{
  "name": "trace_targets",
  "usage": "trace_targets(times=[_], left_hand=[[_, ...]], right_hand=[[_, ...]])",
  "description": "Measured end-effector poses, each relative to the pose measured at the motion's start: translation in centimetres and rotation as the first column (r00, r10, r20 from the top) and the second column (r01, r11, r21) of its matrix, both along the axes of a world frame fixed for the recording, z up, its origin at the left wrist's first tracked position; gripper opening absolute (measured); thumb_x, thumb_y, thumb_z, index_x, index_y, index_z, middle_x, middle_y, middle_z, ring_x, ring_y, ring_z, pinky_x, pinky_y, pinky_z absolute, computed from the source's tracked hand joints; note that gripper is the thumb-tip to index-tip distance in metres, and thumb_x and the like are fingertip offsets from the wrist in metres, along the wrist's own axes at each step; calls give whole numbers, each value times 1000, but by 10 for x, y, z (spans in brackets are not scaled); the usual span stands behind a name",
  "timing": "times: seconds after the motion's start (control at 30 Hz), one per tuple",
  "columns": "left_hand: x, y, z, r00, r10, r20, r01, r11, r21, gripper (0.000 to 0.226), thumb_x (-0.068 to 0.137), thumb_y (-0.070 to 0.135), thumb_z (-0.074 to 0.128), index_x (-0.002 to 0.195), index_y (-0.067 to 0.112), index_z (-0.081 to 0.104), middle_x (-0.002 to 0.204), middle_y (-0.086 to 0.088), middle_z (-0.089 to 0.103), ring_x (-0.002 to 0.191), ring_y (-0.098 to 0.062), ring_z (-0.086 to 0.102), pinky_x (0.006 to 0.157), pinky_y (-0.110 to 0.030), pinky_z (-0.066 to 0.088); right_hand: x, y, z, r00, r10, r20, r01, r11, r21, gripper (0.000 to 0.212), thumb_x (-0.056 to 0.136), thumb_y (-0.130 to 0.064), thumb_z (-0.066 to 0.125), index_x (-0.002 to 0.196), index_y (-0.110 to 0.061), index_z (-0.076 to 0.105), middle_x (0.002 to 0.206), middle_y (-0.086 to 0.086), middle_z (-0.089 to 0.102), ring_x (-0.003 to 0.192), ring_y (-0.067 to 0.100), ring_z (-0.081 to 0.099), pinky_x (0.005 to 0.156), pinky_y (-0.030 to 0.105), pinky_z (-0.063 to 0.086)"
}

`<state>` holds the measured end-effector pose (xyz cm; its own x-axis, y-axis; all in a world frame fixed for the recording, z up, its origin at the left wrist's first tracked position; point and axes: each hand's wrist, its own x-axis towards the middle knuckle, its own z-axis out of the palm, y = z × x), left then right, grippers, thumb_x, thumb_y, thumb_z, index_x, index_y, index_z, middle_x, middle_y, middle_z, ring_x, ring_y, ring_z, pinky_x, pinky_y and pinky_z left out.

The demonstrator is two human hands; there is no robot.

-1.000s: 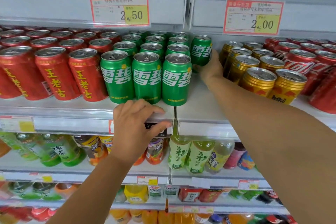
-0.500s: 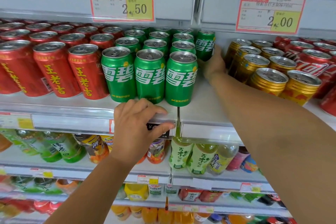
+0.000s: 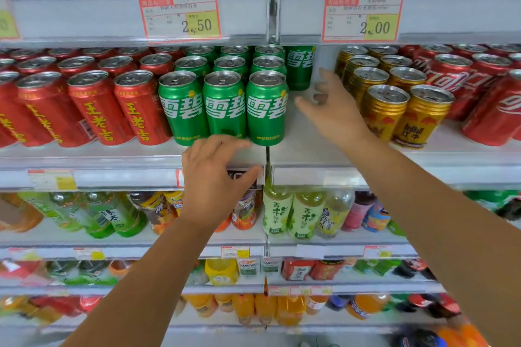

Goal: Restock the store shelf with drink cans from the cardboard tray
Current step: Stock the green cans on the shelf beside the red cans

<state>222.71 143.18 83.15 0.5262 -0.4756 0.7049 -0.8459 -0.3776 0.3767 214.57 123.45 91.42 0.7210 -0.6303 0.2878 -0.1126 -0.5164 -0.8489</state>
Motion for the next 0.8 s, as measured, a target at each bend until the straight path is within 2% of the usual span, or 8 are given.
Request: trace_targets(times=[0.07, 0.17, 0.23, 0.3, 0.43, 0.57, 0.67, 0.8], left_hand=[[-26, 0, 3, 998, -42, 45, 45, 996, -79, 29, 82, 39, 67, 104, 20, 71, 108, 2, 66, 102, -20, 56, 94, -25, 30], [-74, -5, -22, 961, -276, -15, 276, 961, -20, 22, 86, 29, 60, 99, 15, 70, 103, 1, 67, 99, -17, 55, 97, -18, 30], [-103, -16, -66, 893, -398, -211, 421, 904, 74, 21, 87, 29, 57, 99, 18, 69, 105, 5, 66, 102, -16, 56, 97, -19, 36], [-130, -29, -118, 790, -410, -457, 527, 835, 162, 21, 87, 34, 54, 102, 26, 67, 110, 11, 63, 106, -13, 57, 93, -29, 45], [-173, -42, -235, 633, -262, -728, 640, 707, 302, 19, 85, 41, 53, 102, 39, 59, 105, 24, 53, 97, -9, 60, 85, -35, 51], [-200, -38, -357, 555, 35, -831, 694, 532, 486, 28, 85, 32, 64, 113, 36, 59, 112, 20, 52, 99, -13, 63, 85, -38, 53], [-210, -38, -451, 599, 185, -779, 696, 362, 621, 38, 89, 27, 65, 127, 27, 56, 127, 7, 52, 115, -15, 57, 96, -36, 48], [-213, -48, -585, 612, 303, -730, 665, 303, 683, 48, 87, 30, 67, 133, 26, 52, 132, -1, 52, 117, -19, 57, 100, -34, 46]], right_hand=[[-47, 17, -13, 992, 10, 129, -13, 1000, 23, 53, 92, -22, 62, 140, -20, 41, 131, 0, 54, 118, 9, 53, 103, 30, 44], [-118, 36, -48, 958, -64, 281, 44, 996, 76, 30, 91, -12, 58, 118, -24, 54, 108, -5, 63, 99, 7, 62, 84, 23, 50], [-164, 41, -84, 961, -154, 232, 125, 983, 134, 25, 92, -7, 58, 108, -27, 58, 100, -7, 67, 90, 7, 63, 77, 21, 51], [-200, 35, -134, 958, -267, 106, 240, 946, 218, 26, 92, -7, 60, 102, -31, 61, 95, -15, 67, 85, 4, 63, 73, 16, 49], [-264, 16, -266, 845, -501, -184, 530, 743, 410, 25, 88, 1, 60, 98, -22, 62, 85, -15, 63, 70, -10, 57, 63, 4, 40], [-313, 14, -415, 689, -499, -525, 723, 530, 444, 22, 83, -17, 62, 105, -21, 65, 91, -12, 62, 69, 4, 56, 59, 13, 40], [-334, 22, -525, 633, -354, -689, 751, 497, 435, 26, 87, -16, 60, 110, -27, 63, 108, -6, 60, 82, 10, 58, 70, 20, 43], [-344, 37, -667, 594, -173, -786, 744, 492, 453, 35, 89, -22, 58, 122, -32, 56, 117, -4, 56, 95, 12, 56, 80, 22, 43]])
